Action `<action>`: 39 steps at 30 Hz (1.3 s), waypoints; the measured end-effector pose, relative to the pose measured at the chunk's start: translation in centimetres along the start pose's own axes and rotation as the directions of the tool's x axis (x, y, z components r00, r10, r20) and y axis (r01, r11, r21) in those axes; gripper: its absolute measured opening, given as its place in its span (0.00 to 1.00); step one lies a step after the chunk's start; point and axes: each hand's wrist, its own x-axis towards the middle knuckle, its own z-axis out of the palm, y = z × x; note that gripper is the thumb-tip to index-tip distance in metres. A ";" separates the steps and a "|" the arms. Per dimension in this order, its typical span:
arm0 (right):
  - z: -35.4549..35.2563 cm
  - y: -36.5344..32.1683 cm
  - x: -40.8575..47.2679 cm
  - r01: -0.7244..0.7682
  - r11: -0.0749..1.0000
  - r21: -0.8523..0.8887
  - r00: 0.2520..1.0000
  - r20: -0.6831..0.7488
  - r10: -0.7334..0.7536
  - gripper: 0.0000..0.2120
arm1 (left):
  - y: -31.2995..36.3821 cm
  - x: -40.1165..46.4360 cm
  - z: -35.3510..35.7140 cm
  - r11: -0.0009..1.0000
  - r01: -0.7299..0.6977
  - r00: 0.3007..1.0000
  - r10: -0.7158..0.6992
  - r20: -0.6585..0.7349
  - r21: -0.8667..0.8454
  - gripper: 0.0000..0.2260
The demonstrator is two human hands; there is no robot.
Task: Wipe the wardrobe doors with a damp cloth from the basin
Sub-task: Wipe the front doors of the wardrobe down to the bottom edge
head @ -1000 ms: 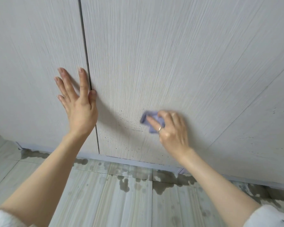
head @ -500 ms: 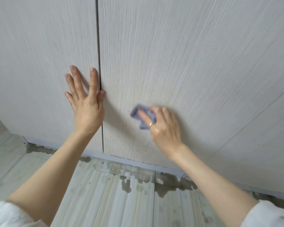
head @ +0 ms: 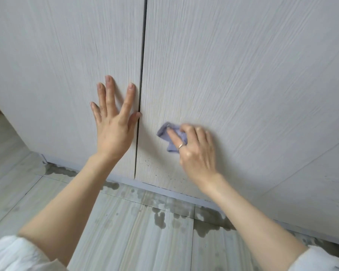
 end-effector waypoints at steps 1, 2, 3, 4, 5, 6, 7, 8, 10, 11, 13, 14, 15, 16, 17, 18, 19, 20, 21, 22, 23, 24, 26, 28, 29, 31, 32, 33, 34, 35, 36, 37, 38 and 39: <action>-0.1 -0.1 1.7 -0.069 0.997 0.033 0.994 -0.085 0.072 0.12 | -0.1 0.0 0.1 1.000 -0.003 1.000 0.003 -0.004 0.002 0.29; -0.1 -0.4 3.1 -0.123 0.990 0.069 0.981 -0.144 0.132 0.16 | -0.3 -0.1 0.1 1.000 -0.007 1.000 0.007 -0.007 0.003 0.29; 0.0 -0.8 4.0 -0.146 0.985 0.091 0.973 -0.168 0.160 0.20 | -0.4 -0.2 0.2 1.000 -0.013 1.000 0.014 -0.008 0.006 0.29; 0.4 -1.3 4.3 -0.126 0.988 0.085 0.977 -0.162 0.138 0.20 | -0.6 -0.2 0.2 1.000 -0.022 1.000 0.022 -0.007 0.012 0.28; 1.0 -1.6 3.9 -0.059 0.997 0.049 0.989 -0.134 0.065 0.17 | -0.8 -0.2 0.2 0.999 -0.032 0.999 0.032 -0.003 0.020 0.28; 1.6 -2.2 2.9 0.032 0.999 0.002 0.997 -0.075 -0.031 0.13 | -1.1 -0.2 0.2 0.999 -0.041 0.999 0.041 0.003 0.030 0.28; 2.1 -2.7 1.5 0.119 0.992 -0.041 0.993 0.001 -0.119 0.11 | -1.2 -0.2 0.2 0.998 -0.052 0.999 0.051 0.005 0.041 0.27; 2.4 -3.2 0.0 0.185 0.981 -0.061 0.979 0.098 -0.179 0.10 | -1.4 -0.2 0.1 0.997 -0.061 0.998 0.061 0.006 0.049 0.27; 2.8 -3.6 -2.1 0.240 0.969 -0.061 0.946 0.239 -0.219 0.06 | -1.7 -0.4 0.1 0.995 -0.077 0.997 0.077 0.006 0.062 0.26; 2.7 -3.4 -2.2 0.243 0.968 -0.059 0.940 0.260 -0.220 0.05 | -1.7 -0.4 0.1 0.994 -0.084 0.996 0.084 0.008 0.068 0.26; 2.4 -2.9 -0.7 0.189 0.981 -0.044 0.969 0.169 -0.179 0.11 | -2.1 -0.5 0.1 0.992 -0.094 0.996 0.094 0.009 0.079 0.27; 2.0 -2.5 0.7 0.136 0.990 -0.025 0.988 0.074 -0.134 0.12 | -2.2 -0.5 0.0 0.992 -0.098 0.995 0.097 0.007 0.082 0.27; 1.6 -2.2 2.4 0.070 0.997 0.013 0.997 -0.024 -0.069 0.11 | -2.3 -0.5 0.0 0.991 -0.101 0.995 0.101 0.005 0.087 0.27; 1.1 -1.9 4.0 0.007 0.999 0.053 0.994 -0.109 -0.001 0.11 | -2.3 -0.5 0.0 0.990 -0.104 0.995 0.104 0.000 0.092 0.27; 0.8 -1.8 5.4 -0.036 0.996 0.083 0.983 -0.179 0.051 0.14 | -2.4 -0.5 0.0 0.990 -0.110 0.994 0.111 -0.007 0.094 0.27; 0.8 -1.9 6.3 -0.057 0.994 0.096 0.972 -0.222 0.077 0.15 | -2.4 -0.6 0.0 0.989 -0.113 0.993 0.114 -0.013 0.094 0.27; 1.0 -2.1 6.7 -0.053 0.995 0.084 0.967 -0.243 0.072 0.16 | -2.5 -0.6 0.1 0.989 -0.116 0.993 0.118 -0.020 0.092 0.26; 1.4 -2.4 6.5 -0.018 0.998 0.059 0.971 -0.238 0.031 0.16 | -2.5 -0.6 0.1 0.989 -0.122 0.992 0.124 -0.026 0.089 0.26; 2.2 -2.8 5.7 0.054 0.998 0.025 0.976 -0.212 -0.047 0.15 | -2.7 -0.6 0.2 0.988 -0.125 0.991 0.128 -0.033 0.085 0.25; 3.2 -3.1 4.4 0.148 0.989 -0.003 0.976 -0.159 -0.146 0.13 | -2.8 -0.7 0.2 0.988 -0.128 0.990 0.132 -0.039 0.084 0.25; 4.1 -3.5 2.7 0.242 0.970 -0.022 0.966 -0.086 -0.243 0.11 | -3.0 -0.7 0.2 0.987 -0.135 0.989 0.139 -0.042 0.087 0.25; 5.0 -3.9 0.8 0.324 0.946 -0.026 0.946 0.001 -0.324 0.10 | -3.2 -0.8 0.3 0.985 -0.142 0.988 0.146 -0.047 0.095 0.25; 6.5 -4.7 -3.3 0.425 0.905 -0.018 0.889 0.193 -0.414 0.09 | -3.7 -1.0 0.4 0.983 -0.146 0.987 0.152 -0.050 0.109 0.25; 7.2 -5.1 -6.0 0.439 0.898 -0.007 0.851 0.325 -0.413 0.04 | -4.1 -1.5 0.4 0.987 -0.124 0.991 0.128 -0.034 0.102 0.26; 7.4 -5.3 -6.3 0.413 0.911 -0.001 0.863 0.320 -0.391 0.05 | -4.3 -1.7 0.4 0.990 -0.108 0.994 0.111 -0.021 0.096 0.27; 7.4 -5.6 -4.7 0.325 0.946 -0.009 0.925 0.213 -0.316 0.05 | -4.7 -2.2 0.4 0.994 -0.070 0.997 0.071 -0.006 0.081 0.28; 7.3 -5.8 -3.5 0.257 0.966 -0.006 0.958 0.130 -0.254 0.06 | -4.7 -2.4 0.5 0.997 -0.049 0.999 0.048 0.004 0.064 0.29; 7.3 -6.0 -2.1 0.178 0.984 0.021 0.983 0.040 -0.178 0.09 | -4.6 -2.6 0.7 0.999 -0.028 1.000 0.028 0.006 0.043 0.29; 7.2 -6.2 -1.0 0.106 0.993 0.054 0.993 -0.049 -0.104 0.13 | -4.5 -2.6 0.8 1.000 -0.014 1.000 0.014 0.000 0.021 0.30; 7.4 -6.5 -0.3 0.052 0.996 0.077 0.994 -0.100 -0.045 0.14 | -4.4 -2.6 0.9 1.000 -0.008 1.000 0.008 -0.003 0.004 0.30; 7.8 -6.8 -0.3 0.042 0.996 0.074 0.993 -0.111 -0.034 0.14 | -4.4 -2.6 1.0 1.000 -0.009 1.000 0.009 -0.008 -0.003 0.30; 8.2 -7.1 -1.0 0.073 0.996 0.053 0.995 -0.079 -0.069 0.11 | -4.4 -2.6 1.0 1.000 -0.015 1.000 0.015 -0.014 -0.003 0.29; 8.8 -7.3 -2.3 0.139 0.990 0.031 0.990 -0.022 -0.139 0.09 | -4.5 -2.5 1.0 1.000 -0.021 1.000 0.021 -0.016 0.004 0.29; 9.4 -7.4 -4.0 0.209 0.978 0.025 0.976 0.063 -0.211 0.07 | -4.7 -2.5 1.1 1.000 -0.023 1.000 0.023 -0.016 0.012 0.29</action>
